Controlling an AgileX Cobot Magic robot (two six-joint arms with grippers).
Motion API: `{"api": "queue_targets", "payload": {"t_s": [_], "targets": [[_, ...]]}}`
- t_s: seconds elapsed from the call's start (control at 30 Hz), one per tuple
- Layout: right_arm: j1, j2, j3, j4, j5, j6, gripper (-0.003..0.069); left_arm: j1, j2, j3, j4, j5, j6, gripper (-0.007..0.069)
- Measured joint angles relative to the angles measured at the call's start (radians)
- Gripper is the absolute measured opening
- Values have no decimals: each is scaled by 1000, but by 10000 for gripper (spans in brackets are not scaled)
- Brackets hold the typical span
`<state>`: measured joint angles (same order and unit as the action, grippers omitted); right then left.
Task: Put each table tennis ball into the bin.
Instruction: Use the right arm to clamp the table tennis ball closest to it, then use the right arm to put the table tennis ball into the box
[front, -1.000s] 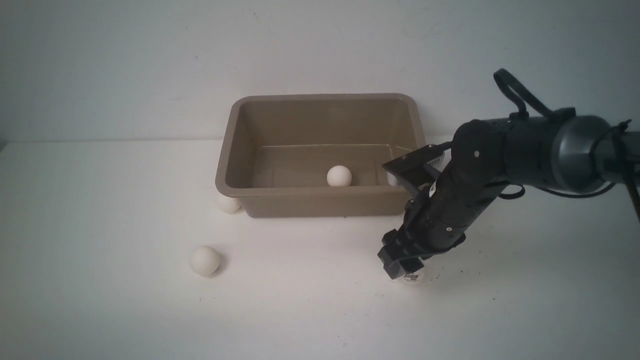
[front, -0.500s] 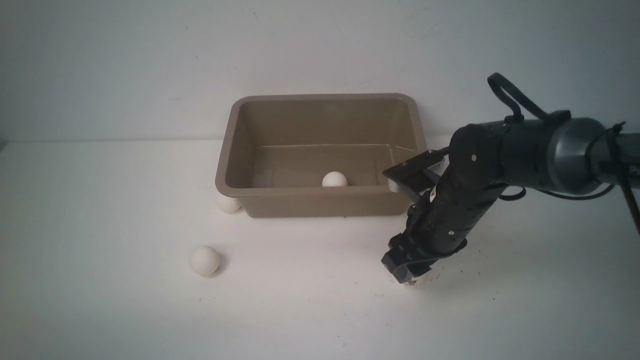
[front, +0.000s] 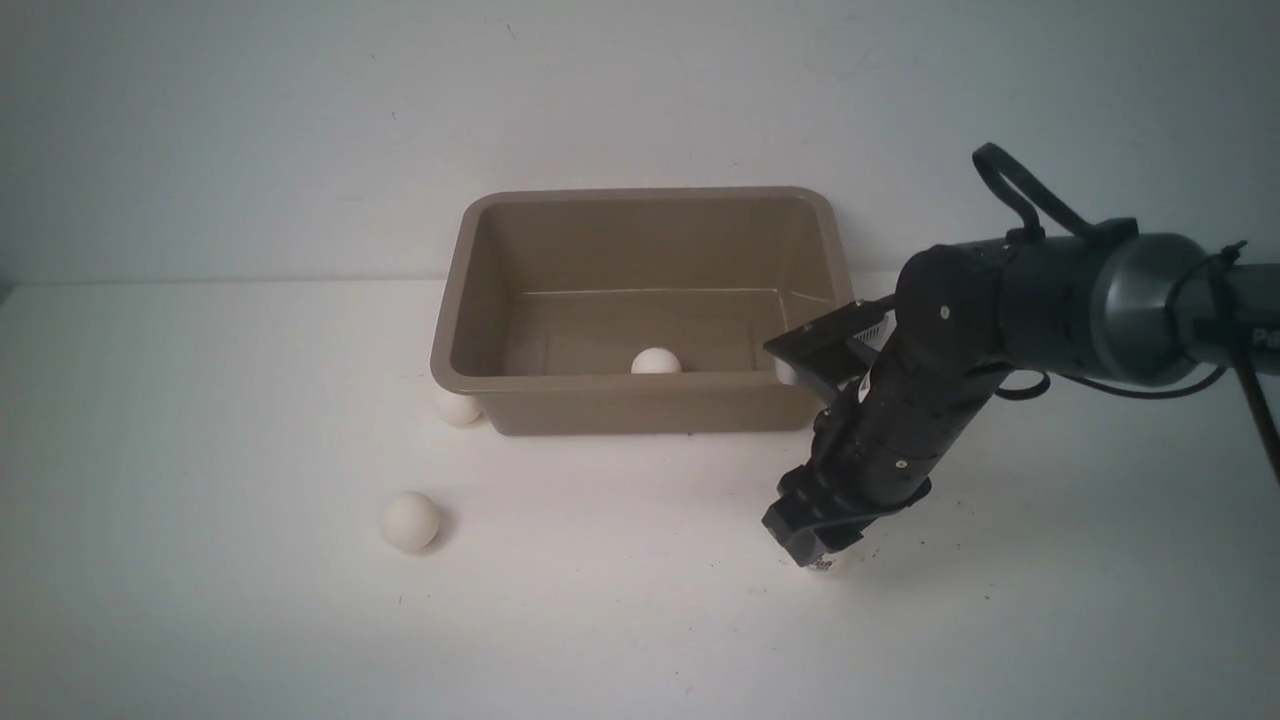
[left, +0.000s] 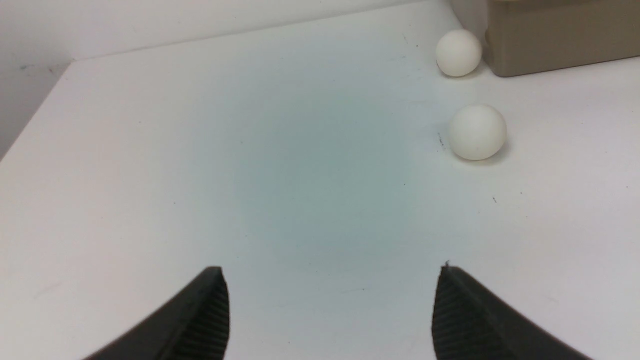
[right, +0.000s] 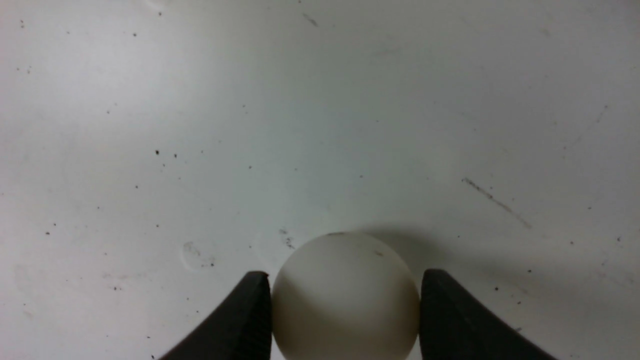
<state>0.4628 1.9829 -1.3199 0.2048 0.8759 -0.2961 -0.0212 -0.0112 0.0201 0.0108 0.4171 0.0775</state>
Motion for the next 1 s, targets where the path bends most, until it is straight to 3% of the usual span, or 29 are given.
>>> {"api": "queue_targets", "payload": {"t_s": [0.6,0.77,1.0], "targets": [[79,-242,-45,-5,33,-15,348,0,0,0,0,0,0,492],[79,-200,-253,-58,26,-11,348,0,0,0,0,0,0,492],[79,56,-637,-183,140,20,348,0,0,0,0,0,0,492]]}}
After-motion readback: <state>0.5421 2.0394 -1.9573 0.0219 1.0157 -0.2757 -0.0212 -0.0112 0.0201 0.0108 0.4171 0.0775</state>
